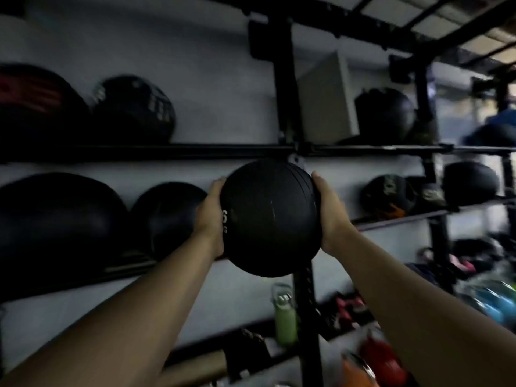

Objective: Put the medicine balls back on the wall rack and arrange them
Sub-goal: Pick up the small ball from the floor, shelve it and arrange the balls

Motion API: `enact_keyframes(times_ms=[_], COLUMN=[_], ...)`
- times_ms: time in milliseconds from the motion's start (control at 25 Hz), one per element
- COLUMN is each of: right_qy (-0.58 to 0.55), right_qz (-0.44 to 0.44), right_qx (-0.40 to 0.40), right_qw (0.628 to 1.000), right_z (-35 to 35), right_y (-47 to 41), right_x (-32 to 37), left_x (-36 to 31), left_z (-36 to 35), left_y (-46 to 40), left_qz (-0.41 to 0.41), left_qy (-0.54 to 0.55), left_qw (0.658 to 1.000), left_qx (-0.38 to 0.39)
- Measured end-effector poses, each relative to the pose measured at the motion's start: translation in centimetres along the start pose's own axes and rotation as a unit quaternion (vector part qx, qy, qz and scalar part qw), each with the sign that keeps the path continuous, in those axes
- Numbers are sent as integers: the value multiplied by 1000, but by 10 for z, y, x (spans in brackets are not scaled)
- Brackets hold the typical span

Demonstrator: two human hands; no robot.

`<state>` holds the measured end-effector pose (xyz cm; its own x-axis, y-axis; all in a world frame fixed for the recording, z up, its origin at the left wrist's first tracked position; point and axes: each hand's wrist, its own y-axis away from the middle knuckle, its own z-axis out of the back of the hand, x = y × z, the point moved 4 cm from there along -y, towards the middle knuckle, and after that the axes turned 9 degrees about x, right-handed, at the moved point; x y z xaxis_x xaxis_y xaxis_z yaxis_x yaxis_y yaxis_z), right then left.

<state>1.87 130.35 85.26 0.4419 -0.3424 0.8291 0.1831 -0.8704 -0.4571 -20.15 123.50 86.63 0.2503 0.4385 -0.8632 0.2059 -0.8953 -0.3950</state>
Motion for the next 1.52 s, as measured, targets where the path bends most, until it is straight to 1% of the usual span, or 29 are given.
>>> enact_keyframes(times_ms=[80,160,240,320,440,520,600,800,920,1040,1120,1200,1280,1320,1400,1520], right_qy=[-35,-62,-72,-67,-62,-66,-74,-106,-127,-130,-140,-141,-100,-67,4,51], right_qz=[19,39,60,84,142,167,172,186,196,246,298,375,446,468,473,431], right_qx=[41,70,94,126,156,179,204,228,226,213,206,177,159,159,160,120], right_qw=[998,995,991,986,975,967,961,950,946,936,921,899,875,867,866,893], right_z=[-50,-89,-119,-143,-161,-171,-179,-203,-222,-231,-234,-236,-243,-247,-253,-250], right_y=[-45,-88,-124,-159,-220,-267,-318,-419,-451,-470,-473,-467,-461,-462,-470,-489], right_x=[10,24,42,61,79,86,84,67,68,68,69,73,78,79,75,76], left_x=[-57,-111,-147,-170,-183,-189,-194,-205,-223,-239,-243,-246,-253,-256,-258,-253], left_z=[16,25,29,28,23,23,28,45,54,65,73,77,81,82,83,78], left_y=[-21,-42,-62,-81,-124,-162,-201,-291,-329,-347,-354,-359,-362,-364,-369,-384], left_qz=[-57,-114,-168,-204,-225,-249,-273,-307,-323,-363,-414,-463,-501,-514,-526,-519], left_qy=[-34,-65,-84,-78,-73,-77,-86,-102,-110,-122,-134,-162,-190,-212,-258,-318], left_qw=[998,990,978,970,967,959,949,932,924,906,885,857,828,812,785,773], left_qx=[-14,-58,-89,-105,-97,-110,-134,-167,-171,-177,-166,-154,-164,-179,-202,-178])
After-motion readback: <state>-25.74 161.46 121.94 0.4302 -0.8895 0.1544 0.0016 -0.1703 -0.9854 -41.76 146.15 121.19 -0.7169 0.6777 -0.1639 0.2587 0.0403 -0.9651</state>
